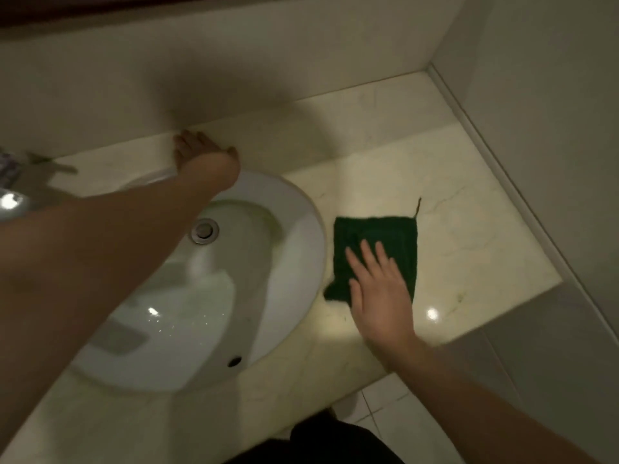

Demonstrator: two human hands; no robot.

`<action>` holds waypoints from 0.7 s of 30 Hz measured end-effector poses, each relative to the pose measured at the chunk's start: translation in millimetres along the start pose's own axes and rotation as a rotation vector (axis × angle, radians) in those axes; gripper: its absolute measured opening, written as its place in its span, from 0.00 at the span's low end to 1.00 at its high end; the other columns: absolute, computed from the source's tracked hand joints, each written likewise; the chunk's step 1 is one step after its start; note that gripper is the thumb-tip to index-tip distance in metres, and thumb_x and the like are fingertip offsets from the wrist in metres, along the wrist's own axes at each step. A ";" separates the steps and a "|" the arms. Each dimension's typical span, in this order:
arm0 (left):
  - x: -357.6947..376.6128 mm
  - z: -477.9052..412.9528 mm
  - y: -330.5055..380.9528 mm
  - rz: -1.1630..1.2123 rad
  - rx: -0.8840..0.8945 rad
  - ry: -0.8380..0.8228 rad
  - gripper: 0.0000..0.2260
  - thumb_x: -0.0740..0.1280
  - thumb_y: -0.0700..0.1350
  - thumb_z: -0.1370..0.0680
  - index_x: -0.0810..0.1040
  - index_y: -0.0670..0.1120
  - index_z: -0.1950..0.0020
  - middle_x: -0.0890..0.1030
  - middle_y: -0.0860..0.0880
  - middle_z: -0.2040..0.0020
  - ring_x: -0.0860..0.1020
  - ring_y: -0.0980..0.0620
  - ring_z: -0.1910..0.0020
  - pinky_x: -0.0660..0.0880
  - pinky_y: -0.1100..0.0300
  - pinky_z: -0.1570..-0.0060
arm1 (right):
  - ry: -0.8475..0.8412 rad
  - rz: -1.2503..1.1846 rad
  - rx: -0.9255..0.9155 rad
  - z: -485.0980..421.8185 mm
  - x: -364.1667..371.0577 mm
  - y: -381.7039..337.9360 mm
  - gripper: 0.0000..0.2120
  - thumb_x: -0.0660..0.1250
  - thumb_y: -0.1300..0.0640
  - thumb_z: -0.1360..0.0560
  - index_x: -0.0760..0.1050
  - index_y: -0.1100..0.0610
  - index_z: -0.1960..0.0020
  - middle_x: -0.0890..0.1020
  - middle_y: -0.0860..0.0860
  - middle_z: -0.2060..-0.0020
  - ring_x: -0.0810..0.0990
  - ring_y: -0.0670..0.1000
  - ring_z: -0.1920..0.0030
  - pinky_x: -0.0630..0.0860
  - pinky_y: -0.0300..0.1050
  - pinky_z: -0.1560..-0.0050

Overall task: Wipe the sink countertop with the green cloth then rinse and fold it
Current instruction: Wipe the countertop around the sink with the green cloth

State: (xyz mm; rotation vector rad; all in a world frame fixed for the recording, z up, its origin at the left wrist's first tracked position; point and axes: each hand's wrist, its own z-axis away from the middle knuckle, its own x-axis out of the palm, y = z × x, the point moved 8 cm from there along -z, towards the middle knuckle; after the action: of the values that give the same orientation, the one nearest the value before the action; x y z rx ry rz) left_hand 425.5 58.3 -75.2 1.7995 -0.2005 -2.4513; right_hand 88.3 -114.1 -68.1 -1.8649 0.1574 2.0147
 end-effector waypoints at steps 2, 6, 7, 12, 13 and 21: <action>-6.2 26.0 -9.7 0.000 0.146 0.005 0.30 0.53 0.51 0.17 0.49 0.32 0.23 0.51 0.31 0.23 0.49 0.32 0.23 0.49 0.40 0.26 | -0.032 -0.063 -0.026 34.3 4.7 -5.8 0.22 0.51 0.51 0.20 0.65 0.50 0.26 0.63 0.48 0.27 0.61 0.52 0.24 0.53 0.48 0.24; -0.3 90.1 -33.2 0.099 0.283 -0.022 0.28 0.56 0.51 0.20 0.59 0.35 0.25 0.64 0.32 0.27 0.60 0.33 0.27 0.59 0.43 0.29 | -0.028 -0.459 0.158 44.4 -14.9 -18.4 0.16 0.55 0.57 0.17 0.76 0.54 0.35 0.74 0.45 0.36 0.72 0.50 0.32 0.64 0.43 0.30; 0.6 107.0 -36.2 0.181 0.286 -0.085 0.27 0.55 0.52 0.20 0.63 0.37 0.26 0.67 0.34 0.28 0.63 0.35 0.28 0.62 0.45 0.30 | -0.071 -0.653 0.272 38.4 -21.5 -21.9 0.15 0.54 0.56 0.17 0.77 0.53 0.38 0.77 0.47 0.39 0.76 0.52 0.37 0.69 0.44 0.35; -11.1 186.8 -53.7 0.749 0.245 -0.346 0.16 0.59 0.49 0.17 0.75 0.41 0.34 0.76 0.48 0.43 0.74 0.51 0.43 0.67 0.61 0.45 | -0.374 -1.843 0.650 4.7 -39.8 -90.6 0.18 0.58 0.50 0.18 0.77 0.60 0.35 0.81 0.61 0.40 0.78 0.60 0.37 0.70 0.59 0.32; -11.5 197.3 -61.1 0.875 0.211 -0.411 0.18 0.59 0.53 0.18 0.75 0.43 0.34 0.77 0.49 0.41 0.74 0.51 0.41 0.68 0.59 0.42 | -0.434 -1.951 0.649 2.2 -44.1 -109.1 0.19 0.59 0.50 0.19 0.77 0.59 0.34 0.80 0.62 0.40 0.77 0.61 0.36 0.68 0.59 0.30; -65.5 225.0 -114.5 1.343 0.100 -0.411 0.15 0.69 0.51 0.23 0.79 0.46 0.40 0.84 0.45 0.46 0.83 0.46 0.45 0.78 0.46 0.41 | -0.751 -1.961 0.476 -5.2 -54.2 -216.2 0.30 0.60 0.33 0.25 0.79 0.55 0.37 0.81 0.62 0.40 0.79 0.65 0.38 0.68 0.65 0.32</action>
State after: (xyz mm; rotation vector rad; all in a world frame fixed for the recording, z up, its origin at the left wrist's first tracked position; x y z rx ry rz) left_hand 230.7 192.6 34.5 0.6293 -1.1163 -1.6785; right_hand 171.9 71.5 22.9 -0.2172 -0.9097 0.8066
